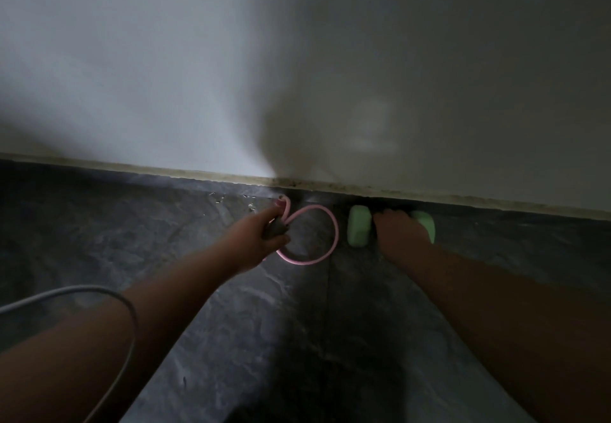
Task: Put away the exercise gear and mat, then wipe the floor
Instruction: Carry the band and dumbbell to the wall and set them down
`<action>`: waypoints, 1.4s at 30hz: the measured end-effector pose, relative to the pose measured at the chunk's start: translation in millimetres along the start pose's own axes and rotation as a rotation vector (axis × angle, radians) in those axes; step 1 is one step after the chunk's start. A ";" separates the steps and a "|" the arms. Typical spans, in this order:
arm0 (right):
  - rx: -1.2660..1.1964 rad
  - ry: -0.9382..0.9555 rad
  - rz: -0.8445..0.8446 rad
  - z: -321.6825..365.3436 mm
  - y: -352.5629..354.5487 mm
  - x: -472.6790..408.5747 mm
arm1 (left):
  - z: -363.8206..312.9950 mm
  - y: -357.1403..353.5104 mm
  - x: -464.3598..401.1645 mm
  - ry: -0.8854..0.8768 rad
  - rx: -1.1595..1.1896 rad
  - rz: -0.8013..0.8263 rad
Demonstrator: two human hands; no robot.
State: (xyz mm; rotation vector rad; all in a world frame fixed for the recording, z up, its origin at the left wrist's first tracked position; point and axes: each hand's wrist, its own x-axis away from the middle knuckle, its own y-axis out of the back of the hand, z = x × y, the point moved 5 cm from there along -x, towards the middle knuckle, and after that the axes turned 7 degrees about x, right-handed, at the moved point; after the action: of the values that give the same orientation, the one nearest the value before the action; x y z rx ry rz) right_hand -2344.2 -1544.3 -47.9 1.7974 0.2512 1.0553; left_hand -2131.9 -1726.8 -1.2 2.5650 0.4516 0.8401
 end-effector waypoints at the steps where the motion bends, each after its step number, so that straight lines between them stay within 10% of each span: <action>1: 0.006 0.008 -0.003 -0.2 0.2 2.0 | 0.0 -1.4 -0.3 -0.003 -0.014 0.007; 6: -0.102 0.040 -0.262 -0.6 27.9 19.1 | -10.9 2.8 -5.5 -0.004 -0.001 0.085; 9: -0.242 0.425 -0.530 38.3 47.9 46.6 | -17.9 6.8 -1.2 -0.008 0.000 0.075; 16: -0.486 0.771 -0.385 122.2 86.2 76.1 | -17.9 4.1 13.9 0.009 0.017 0.108; 28: -0.337 0.708 -0.533 117.0 88.0 54.6 | -11.3 31.2 19.2 -0.016 0.076 -0.087; 42: -1.069 0.432 -0.186 106.5 72.8 45.1 | -3.8 11.4 20.6 -0.078 0.068 0.018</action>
State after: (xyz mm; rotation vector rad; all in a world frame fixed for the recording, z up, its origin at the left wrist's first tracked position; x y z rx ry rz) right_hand -2257.7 -1622.1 23.8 0.5784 0.0715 1.1204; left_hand -2116.5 -1727.1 16.9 2.6575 0.4407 0.7396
